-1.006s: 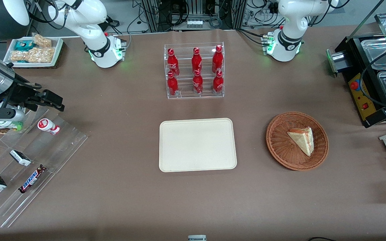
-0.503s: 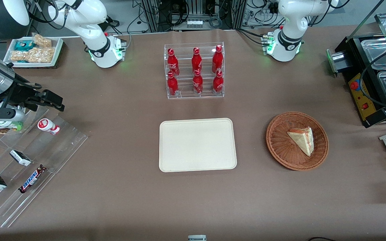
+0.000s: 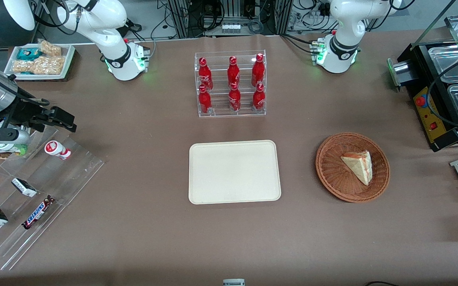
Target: Place sandwich from basket to tray
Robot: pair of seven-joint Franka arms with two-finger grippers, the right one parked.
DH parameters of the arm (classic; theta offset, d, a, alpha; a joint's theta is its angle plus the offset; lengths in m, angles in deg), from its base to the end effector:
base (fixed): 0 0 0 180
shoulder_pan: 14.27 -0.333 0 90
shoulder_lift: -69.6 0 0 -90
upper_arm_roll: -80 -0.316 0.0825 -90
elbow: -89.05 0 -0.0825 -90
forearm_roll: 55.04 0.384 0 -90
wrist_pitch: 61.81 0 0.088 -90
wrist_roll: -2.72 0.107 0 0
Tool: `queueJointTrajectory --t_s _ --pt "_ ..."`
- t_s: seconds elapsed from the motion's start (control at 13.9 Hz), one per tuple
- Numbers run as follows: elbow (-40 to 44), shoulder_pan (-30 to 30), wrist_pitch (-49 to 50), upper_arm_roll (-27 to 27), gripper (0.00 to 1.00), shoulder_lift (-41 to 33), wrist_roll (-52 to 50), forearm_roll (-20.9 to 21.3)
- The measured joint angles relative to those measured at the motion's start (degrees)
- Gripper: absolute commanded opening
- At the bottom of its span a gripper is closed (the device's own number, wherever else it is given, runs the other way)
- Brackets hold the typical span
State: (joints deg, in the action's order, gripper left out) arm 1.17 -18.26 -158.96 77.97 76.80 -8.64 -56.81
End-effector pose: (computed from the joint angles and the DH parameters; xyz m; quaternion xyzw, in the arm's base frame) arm 0.6002 0.0591 0.5807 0.9881 0.1525 0.0175 0.0140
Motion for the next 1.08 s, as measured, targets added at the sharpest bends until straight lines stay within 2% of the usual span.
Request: queueJointTrajectory --t_s 1.08 --pt "0.3 -0.2 1.2 -1.0 1.0 -1.1 0.0 0.0"
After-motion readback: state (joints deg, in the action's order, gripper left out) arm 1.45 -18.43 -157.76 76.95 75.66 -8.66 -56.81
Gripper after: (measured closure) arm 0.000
